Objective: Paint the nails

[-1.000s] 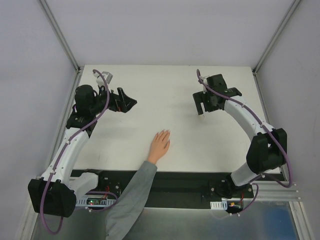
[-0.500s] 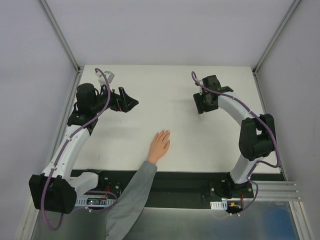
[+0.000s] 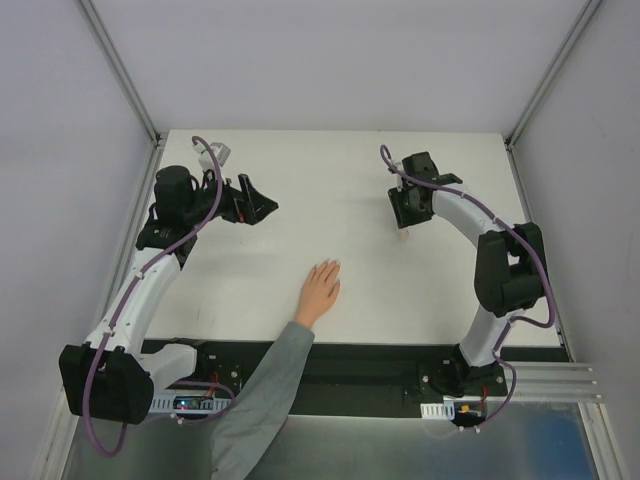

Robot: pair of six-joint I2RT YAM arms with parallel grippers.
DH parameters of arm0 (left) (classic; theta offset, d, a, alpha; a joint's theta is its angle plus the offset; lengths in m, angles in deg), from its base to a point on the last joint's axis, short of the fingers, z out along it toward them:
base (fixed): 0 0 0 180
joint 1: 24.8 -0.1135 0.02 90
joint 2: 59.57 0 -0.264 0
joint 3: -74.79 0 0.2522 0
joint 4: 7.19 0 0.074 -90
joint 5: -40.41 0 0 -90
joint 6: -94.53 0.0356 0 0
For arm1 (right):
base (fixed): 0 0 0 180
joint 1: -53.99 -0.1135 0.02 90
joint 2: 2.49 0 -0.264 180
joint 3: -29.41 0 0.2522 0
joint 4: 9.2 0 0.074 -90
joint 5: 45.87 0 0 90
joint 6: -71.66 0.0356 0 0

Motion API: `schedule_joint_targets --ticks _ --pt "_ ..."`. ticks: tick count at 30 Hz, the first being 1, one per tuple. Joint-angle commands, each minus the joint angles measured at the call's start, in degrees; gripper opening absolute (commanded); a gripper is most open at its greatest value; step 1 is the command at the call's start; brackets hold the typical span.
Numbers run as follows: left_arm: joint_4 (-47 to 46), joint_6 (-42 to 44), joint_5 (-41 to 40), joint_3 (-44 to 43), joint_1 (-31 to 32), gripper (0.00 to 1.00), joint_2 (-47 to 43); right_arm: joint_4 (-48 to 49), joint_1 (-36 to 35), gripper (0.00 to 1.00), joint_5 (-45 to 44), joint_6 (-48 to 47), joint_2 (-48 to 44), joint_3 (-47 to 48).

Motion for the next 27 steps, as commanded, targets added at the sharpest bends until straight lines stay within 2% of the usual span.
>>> schedule_joint_targets --ticks 1,11,18,22,27 --pt "-0.43 -0.96 1.93 -2.66 0.55 0.99 0.17 0.78 -0.02 0.41 0.66 -0.2 0.55 1.49" --pt "-0.25 -0.78 2.19 -2.66 0.64 0.99 0.43 1.04 -0.46 0.32 0.39 -0.38 1.78 1.49" --pt "-0.25 -0.87 3.07 -2.84 0.55 0.99 0.96 0.16 -1.07 0.17 -0.04 -0.64 2.4 2.46" --pt "-0.25 -0.87 4.38 -3.1 0.55 0.99 1.66 -1.16 -1.95 0.11 -1.97 -0.81 2.23 3.25" --pt "-0.25 -0.87 9.47 -4.15 0.64 0.99 4.99 -4.23 -2.92 0.0 -2.77 -0.11 0.03 4.39"
